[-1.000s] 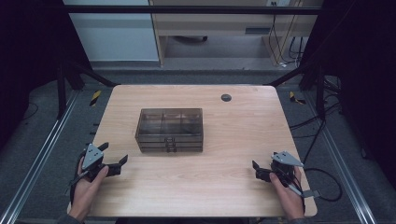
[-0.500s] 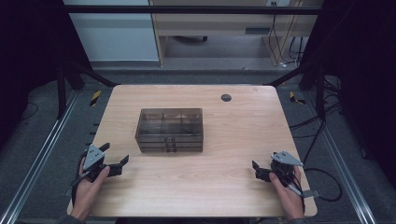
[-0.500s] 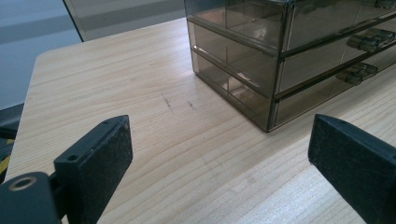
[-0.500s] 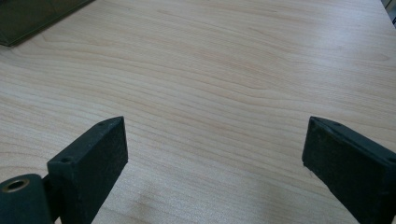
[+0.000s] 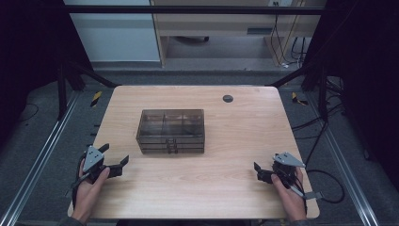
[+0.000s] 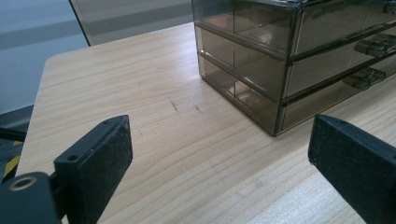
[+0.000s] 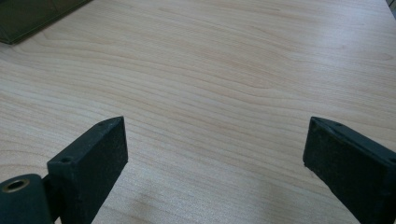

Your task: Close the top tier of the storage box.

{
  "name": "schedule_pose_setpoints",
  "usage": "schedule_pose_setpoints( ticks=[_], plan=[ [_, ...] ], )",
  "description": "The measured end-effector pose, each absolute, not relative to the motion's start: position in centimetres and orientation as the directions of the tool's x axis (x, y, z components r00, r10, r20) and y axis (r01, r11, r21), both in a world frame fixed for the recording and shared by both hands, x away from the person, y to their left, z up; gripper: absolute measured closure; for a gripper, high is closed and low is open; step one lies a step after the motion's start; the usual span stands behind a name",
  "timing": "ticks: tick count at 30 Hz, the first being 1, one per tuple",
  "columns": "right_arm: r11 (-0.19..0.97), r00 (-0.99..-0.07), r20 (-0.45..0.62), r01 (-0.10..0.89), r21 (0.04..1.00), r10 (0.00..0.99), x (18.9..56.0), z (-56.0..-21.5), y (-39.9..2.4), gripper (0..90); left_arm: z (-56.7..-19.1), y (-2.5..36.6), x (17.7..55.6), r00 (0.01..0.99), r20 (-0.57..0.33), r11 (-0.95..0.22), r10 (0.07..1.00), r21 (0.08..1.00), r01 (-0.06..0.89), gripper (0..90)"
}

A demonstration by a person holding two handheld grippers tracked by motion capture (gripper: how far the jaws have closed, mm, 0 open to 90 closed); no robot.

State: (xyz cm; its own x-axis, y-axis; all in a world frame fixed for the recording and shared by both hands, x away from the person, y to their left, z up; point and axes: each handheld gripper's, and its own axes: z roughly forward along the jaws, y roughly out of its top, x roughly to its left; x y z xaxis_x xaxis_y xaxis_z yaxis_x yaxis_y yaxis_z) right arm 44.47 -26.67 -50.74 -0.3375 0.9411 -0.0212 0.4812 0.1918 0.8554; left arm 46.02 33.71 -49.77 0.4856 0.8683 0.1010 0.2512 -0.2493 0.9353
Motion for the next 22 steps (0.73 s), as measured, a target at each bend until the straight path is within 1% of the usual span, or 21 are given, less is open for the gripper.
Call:
schedule_pose_setpoints(
  ticks=[12, 17, 22],
  plan=[
    [0.203, -0.348, -0.027, 0.483, 0.852, 0.937, 44.54, -50.75, -26.62, 6.8, -50.17, 33.93, 46.04, 0.477, 0.089, -0.233, 0.875, 0.939, 0.252, 6.4],
    [0.205, -0.354, -0.022, 0.486, 0.849, 0.935, 44.55, -50.75, -26.6, 6.8, -50.19, 34.2, 45.95, 0.461, 0.07, -0.205, 0.884, 0.947, 0.249, 6.4],
    [0.209, -0.364, -0.02, 0.487, 0.848, 0.931, 44.67, -50.78, -26.66, 6.9, -50.19, 33.9, 45.97, 0.476, 0.094, -0.235, 0.874, 0.94, 0.247, 6.5]
  ],
)
